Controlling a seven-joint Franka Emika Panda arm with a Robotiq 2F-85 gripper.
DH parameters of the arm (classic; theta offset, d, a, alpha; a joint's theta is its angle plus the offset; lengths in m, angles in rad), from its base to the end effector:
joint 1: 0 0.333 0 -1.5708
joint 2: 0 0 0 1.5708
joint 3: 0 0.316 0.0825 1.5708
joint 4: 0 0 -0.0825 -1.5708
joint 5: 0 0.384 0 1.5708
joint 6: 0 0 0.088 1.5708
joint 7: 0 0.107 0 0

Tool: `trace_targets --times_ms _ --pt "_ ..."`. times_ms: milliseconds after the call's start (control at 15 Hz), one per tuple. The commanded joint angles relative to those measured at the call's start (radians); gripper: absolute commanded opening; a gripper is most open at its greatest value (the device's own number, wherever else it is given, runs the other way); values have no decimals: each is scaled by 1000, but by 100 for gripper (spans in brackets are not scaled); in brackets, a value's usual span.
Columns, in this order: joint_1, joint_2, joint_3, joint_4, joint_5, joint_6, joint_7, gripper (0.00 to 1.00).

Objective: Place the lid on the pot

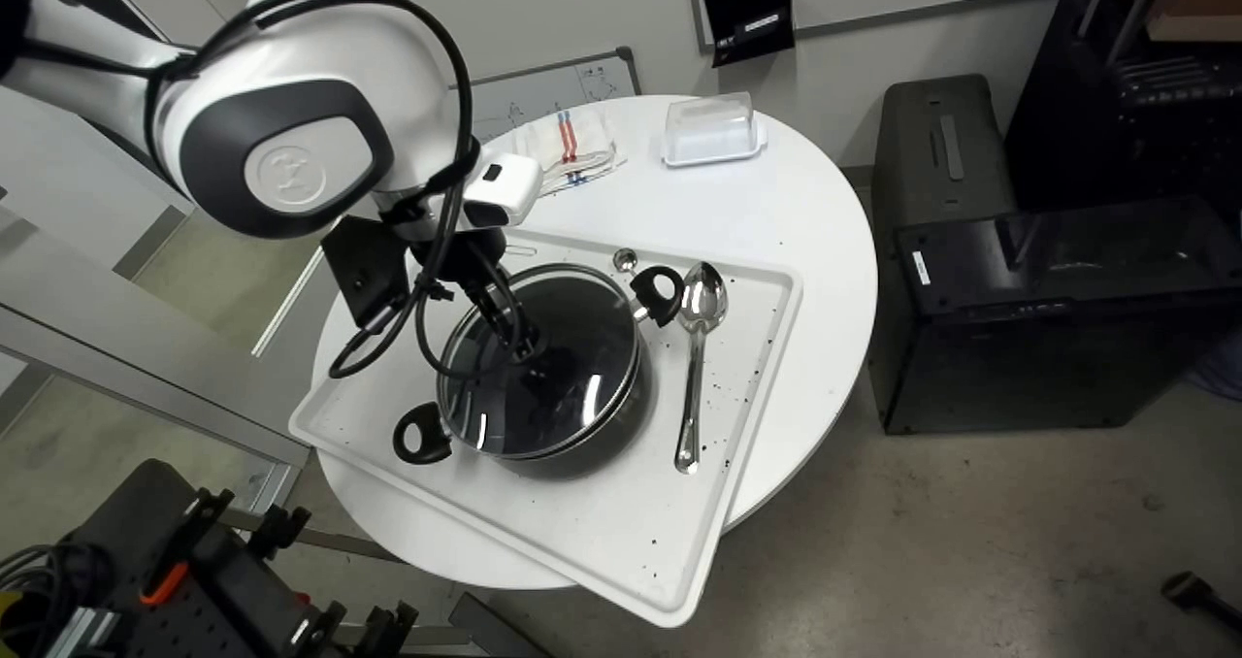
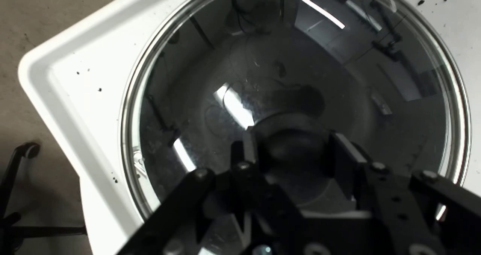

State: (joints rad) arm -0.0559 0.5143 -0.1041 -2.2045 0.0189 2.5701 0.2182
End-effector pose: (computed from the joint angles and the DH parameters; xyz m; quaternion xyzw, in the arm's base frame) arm 0.5245 -0.0881 0.1339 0.9787 -0.1909 -0.0721 0.0236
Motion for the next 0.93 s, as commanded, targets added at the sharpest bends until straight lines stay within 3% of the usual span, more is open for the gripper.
trace_targets --times_ms 0,867 --pt "2 2 -4 23 22 -12 5 25" --pt "9 18 -1 14 20 22 4 25"
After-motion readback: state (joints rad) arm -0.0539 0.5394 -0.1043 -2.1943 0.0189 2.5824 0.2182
